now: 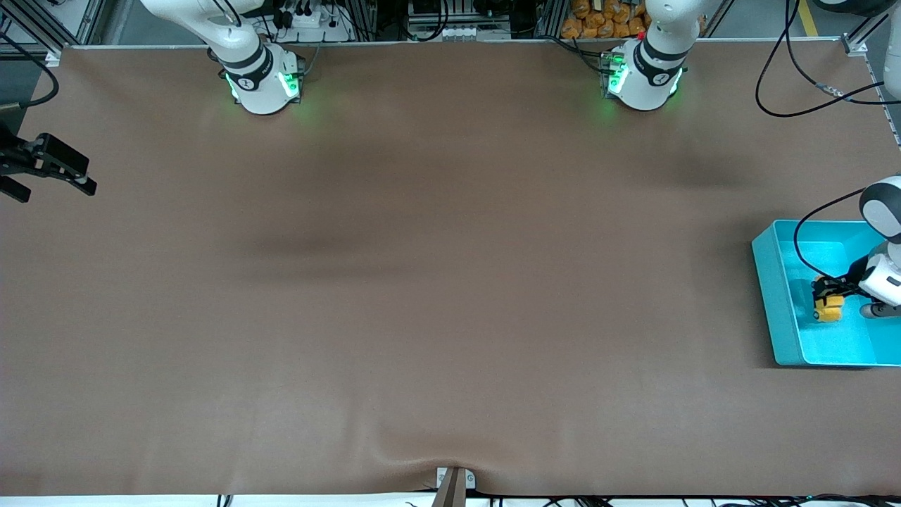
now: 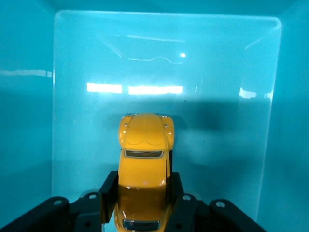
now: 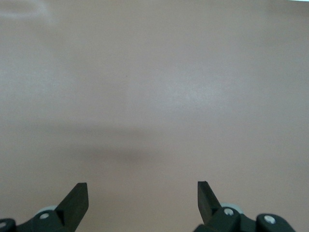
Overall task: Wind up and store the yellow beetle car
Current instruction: 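Lift the car and lower it into the turquoise bin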
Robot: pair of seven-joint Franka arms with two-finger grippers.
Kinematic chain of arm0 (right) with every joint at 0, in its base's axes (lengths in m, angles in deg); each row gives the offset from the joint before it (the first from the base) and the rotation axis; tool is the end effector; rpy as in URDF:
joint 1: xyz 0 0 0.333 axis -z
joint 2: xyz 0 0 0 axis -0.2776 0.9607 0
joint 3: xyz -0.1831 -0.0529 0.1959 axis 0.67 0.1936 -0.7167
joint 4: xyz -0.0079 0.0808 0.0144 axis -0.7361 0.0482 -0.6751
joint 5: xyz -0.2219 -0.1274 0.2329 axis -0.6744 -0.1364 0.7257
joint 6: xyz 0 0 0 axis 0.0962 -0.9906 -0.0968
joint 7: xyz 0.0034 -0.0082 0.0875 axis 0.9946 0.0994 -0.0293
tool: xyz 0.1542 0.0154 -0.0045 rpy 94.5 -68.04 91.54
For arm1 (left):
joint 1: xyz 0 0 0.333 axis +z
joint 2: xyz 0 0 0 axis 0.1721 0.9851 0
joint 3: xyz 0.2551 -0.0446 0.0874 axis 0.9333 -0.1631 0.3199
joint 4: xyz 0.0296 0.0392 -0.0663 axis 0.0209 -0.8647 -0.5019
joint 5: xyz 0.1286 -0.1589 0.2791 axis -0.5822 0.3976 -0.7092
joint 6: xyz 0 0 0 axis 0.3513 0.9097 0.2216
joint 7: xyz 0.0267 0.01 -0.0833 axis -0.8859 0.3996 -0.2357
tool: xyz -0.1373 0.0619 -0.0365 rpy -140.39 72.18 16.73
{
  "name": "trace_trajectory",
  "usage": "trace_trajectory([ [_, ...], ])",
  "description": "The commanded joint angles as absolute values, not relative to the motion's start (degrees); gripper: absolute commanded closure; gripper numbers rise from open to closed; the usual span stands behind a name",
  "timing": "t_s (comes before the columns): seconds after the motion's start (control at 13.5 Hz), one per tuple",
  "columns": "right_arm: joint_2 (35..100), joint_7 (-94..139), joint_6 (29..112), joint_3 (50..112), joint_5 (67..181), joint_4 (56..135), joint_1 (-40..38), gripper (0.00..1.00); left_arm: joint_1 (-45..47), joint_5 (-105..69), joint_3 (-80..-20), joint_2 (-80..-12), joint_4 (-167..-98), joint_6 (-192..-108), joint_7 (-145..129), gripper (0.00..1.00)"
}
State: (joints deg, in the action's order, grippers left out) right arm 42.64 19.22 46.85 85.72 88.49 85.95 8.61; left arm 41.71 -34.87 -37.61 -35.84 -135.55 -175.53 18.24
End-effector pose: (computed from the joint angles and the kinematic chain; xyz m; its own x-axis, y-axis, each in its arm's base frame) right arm 0.5063 -0.0212 0.5561 0.9924 0.0947 0.0779 0.0966 -0.9951 -0.0209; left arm 0.5500 0.2760 0.1699 0.9968 0.0242 0.0762 0.0291 -0.9975 -0.0647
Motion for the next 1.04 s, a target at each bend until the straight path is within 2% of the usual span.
trace_trajectory([
  [0.0,43.07,20.51,45.76,86.03,88.53,84.65,7.77,0.00,42.61,-35.08,-38.32,-35.75,-136.39,-176.55,19.50,1.00],
  [0.3,43.07,20.51,44.79,86.03,88.62,84.65,7.68,0.00,43.13,-35.07,-38.32,-34.61,-137.26,-176.46,19.67,1.00],
  [0.37,42.99,20.60,44.62,86.03,88.62,84.56,7.68,0.00,43.13,-35.07,-38.32,-34.69,-137.61,-176.37,19.67,0.77],
  [0.44,42.99,20.60,44.62,85.94,88.79,84.56,7.68,0.00,43.13,-35.07,-38.32,-34.78,-137.79,-176.37,19.67,0.23],
  [0.52,42.90,20.60,44.62,85.85,88.88,84.56,7.68,0.00,43.31,-35.07,-38.32,-35.13,-138.31,-176.37,19.67,0.00],
  [0.81,42.72,20.60,44.09,85.50,88.88,84.56,6.98,0.00,43.05,-35.07,-39.28,-40.30,-139.81,-175.41,19.58,0.00],
  [0.96,42.72,20.60,44.09,85.50,88.88,84.56,7.07,0.00,43.05,-35.07,-40.60,-43.56,-139.20,-170.78,19.06,0.00],
])
